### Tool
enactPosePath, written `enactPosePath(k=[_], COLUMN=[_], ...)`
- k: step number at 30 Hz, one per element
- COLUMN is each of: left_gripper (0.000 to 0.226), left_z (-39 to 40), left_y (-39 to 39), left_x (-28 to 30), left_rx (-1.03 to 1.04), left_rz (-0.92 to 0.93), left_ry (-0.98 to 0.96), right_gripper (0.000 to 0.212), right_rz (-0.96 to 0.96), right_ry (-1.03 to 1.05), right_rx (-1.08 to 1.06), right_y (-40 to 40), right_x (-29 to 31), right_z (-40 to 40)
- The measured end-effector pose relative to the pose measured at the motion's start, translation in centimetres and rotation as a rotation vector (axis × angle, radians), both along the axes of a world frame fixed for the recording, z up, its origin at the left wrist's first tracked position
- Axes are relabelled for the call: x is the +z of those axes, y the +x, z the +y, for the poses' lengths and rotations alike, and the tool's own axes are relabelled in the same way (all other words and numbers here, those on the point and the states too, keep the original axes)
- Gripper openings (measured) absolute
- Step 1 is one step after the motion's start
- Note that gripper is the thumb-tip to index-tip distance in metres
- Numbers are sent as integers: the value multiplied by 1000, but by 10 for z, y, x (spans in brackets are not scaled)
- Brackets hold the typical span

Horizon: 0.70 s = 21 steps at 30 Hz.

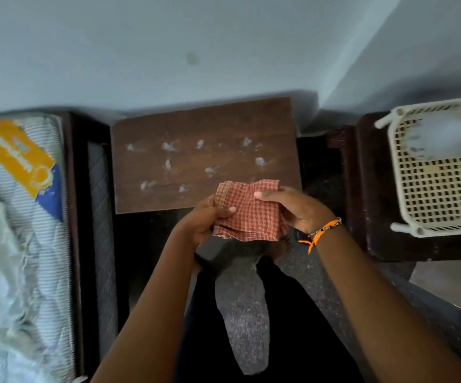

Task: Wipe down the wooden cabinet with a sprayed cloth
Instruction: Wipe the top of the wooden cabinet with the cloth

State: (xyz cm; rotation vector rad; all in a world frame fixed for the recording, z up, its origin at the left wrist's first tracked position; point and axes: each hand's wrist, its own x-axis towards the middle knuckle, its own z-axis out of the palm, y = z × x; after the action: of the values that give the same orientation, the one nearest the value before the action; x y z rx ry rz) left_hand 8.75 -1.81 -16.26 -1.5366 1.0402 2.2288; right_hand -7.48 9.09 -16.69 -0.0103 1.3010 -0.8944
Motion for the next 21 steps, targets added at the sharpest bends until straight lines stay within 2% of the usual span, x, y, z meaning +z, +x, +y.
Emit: enactPosePath(k=[3, 6, 9, 12, 16, 17, 20, 21], left_gripper=[16, 25, 36, 42, 45, 45, 53, 58], left_z=[-9, -44, -70, -95, -122, -128, -138, -139], left_y=[26, 88, 136, 177, 224, 233, 248, 252], left_x=[-14, -48, -76, -101, -142, -153, -168, -171], left_rx=[21, -40, -75, -135, -176, -169, -87, -52], left_rz=[-83, -225, -293, -311, -390, -417, -487, -492], left_ry=[-56, -291, -372, -423, -571, -619, -652, -657], right_gripper=[19, 22, 31, 43, 53, 56, 71, 77], right_rz=[16, 151, 551, 845, 1366, 1415, 1360, 1371], right_ry=[-13, -73, -140, -272, -416, -424, -326, -326], right_rx=[-8, 131, 336, 309, 346, 459, 1019, 1138], right_y=[27, 87, 131, 159, 203, 216, 252, 258], right_x=[-4, -17, -47, -81, -128, -146, -203, -217], right_z=[-20, -70, -119, -165, -193, -193, -186, -182])
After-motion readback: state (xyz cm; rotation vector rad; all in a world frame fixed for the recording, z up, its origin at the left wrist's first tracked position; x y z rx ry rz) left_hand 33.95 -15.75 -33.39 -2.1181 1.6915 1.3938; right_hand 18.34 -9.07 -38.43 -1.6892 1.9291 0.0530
